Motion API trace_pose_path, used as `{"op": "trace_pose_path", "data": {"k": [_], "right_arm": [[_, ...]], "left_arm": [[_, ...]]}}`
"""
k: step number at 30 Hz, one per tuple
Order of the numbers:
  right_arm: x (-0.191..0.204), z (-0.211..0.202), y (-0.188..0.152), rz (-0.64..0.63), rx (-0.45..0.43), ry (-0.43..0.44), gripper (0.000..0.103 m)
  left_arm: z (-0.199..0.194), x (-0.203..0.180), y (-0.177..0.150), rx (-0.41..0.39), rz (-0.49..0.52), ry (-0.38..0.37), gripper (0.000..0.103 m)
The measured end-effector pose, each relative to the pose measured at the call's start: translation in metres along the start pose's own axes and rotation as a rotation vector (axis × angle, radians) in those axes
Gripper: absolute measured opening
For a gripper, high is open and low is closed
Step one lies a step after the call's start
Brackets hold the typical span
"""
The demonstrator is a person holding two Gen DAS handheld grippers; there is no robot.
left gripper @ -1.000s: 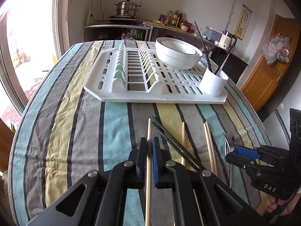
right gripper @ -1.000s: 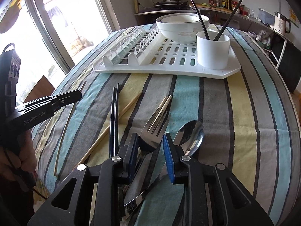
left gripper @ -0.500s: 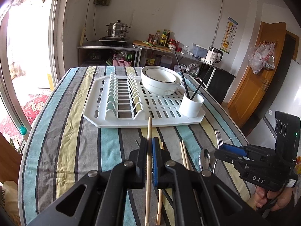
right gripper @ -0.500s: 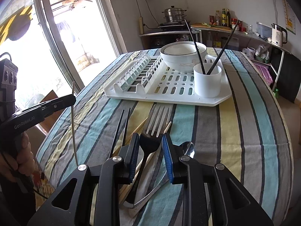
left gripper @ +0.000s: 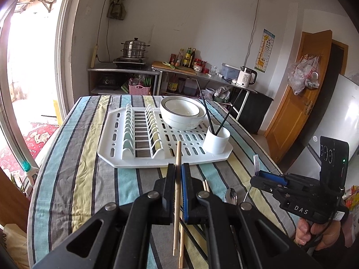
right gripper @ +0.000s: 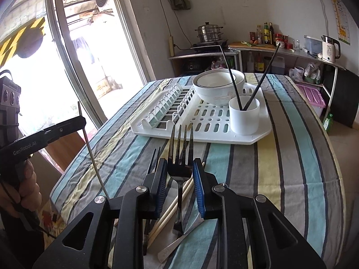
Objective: Organize utensils
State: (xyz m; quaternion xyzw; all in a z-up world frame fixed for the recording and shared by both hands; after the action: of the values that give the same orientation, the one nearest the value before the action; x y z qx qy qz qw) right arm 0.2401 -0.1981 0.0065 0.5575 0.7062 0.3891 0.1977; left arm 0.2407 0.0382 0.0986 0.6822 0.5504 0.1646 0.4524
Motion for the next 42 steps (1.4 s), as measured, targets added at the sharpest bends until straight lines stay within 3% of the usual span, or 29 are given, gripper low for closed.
{"op": "trace_pose_path", "data": {"k": [15,28,42], "right_arm": [[-0.028,-0.01,0.034,0.01,-0.061,-0.048,0.024],[-0.059,-0.004,0.08,0.023,-0.105,-0.092,0.024],[-0.084,0.013,0.132,0.043,-0.143,-0.099,0.024]], "left_arm": [[0.019,-0.02,0.039,-0.019,0.056,-0.029,0.006],[0.064,-0.051,0.091,-0.033,0.105,-0.095,0.006],[0.114,-0.072,0.146,-0.071,0.093,-0.171,0.006]]}}
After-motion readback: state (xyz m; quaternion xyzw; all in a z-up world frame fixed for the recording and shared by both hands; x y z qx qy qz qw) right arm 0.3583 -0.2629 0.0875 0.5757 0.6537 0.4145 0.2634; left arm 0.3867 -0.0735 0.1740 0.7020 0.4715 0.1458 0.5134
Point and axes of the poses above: each gripper's, at about its wrist camera, not at the fingertips, and z roughly the way its jaws point, x to its left, y to its top, the point moved 3 cm from there along z, roughly the way its jaws point, and after that the axes turned 7 degrees about -y, right-handed, at the moved point
